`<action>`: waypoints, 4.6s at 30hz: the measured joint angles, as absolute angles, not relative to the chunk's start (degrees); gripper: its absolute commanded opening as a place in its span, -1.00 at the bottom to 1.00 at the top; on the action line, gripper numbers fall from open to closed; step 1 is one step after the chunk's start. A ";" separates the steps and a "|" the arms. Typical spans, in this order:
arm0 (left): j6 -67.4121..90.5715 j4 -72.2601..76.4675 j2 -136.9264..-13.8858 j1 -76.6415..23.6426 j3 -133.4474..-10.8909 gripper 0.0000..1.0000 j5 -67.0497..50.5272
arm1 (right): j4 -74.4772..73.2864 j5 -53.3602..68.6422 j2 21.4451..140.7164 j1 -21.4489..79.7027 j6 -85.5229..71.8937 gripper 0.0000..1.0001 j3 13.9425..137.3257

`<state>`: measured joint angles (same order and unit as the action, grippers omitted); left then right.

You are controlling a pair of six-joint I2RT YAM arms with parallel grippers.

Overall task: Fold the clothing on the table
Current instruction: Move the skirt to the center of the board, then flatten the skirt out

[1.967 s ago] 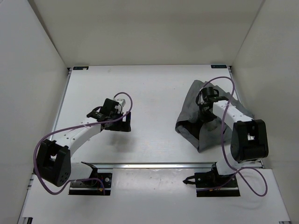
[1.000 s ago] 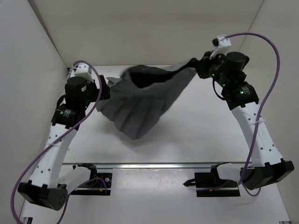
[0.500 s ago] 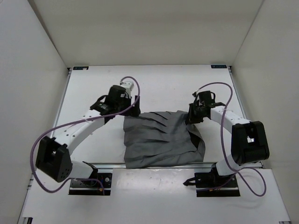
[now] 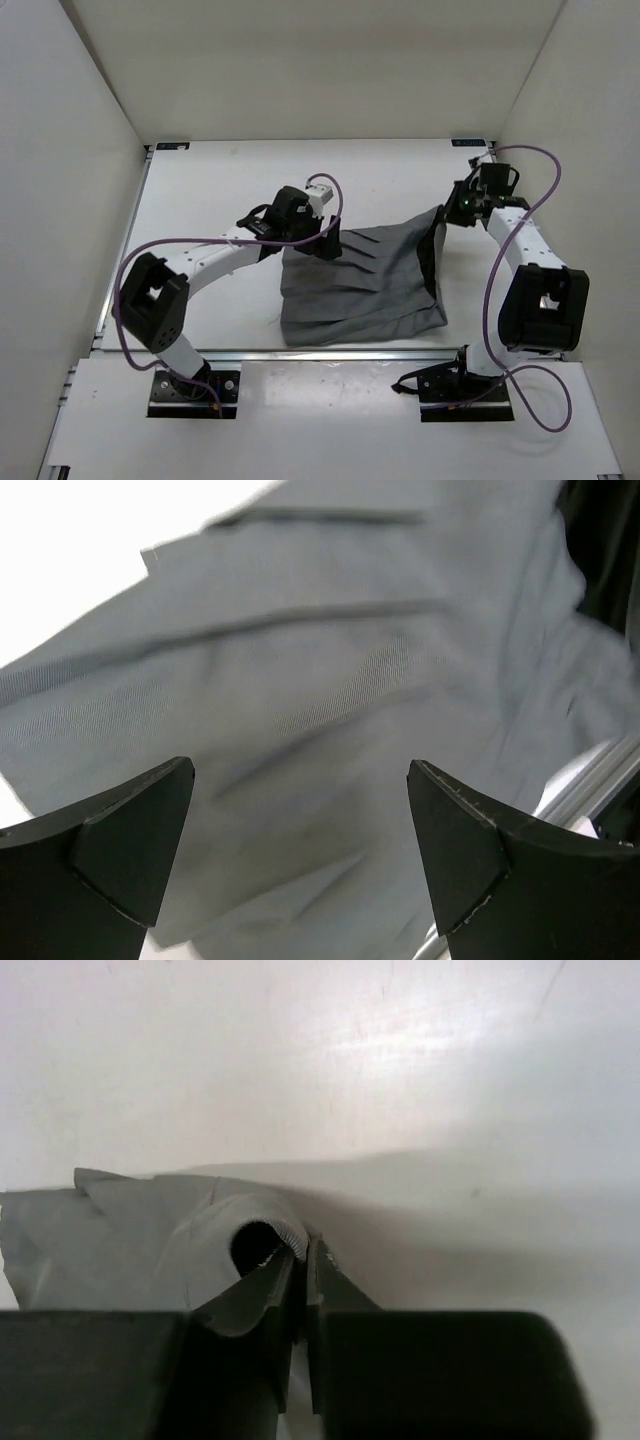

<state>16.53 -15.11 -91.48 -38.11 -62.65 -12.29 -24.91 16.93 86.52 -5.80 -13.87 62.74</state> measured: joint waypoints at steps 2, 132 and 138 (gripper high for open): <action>15.99 -14.72 -94.61 -38.26 -65.30 0.98 -12.73 | -24.77 16.12 88.03 -5.78 -13.30 -0.70 66.00; 13.89 -7.25 -114.59 -19.88 -83.57 0.97 -12.51 | -24.64 27.73 100.40 1.13 -12.67 0.65 72.25; 14.04 -4.86 -119.90 -18.85 -86.94 0.77 -17.19 | -25.32 24.88 106.96 5.72 -12.27 0.43 73.34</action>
<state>14.04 -4.86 -119.90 -18.85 -86.94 -17.19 -25.32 24.88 106.96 5.72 -12.27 73.34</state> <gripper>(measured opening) 0.940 0.750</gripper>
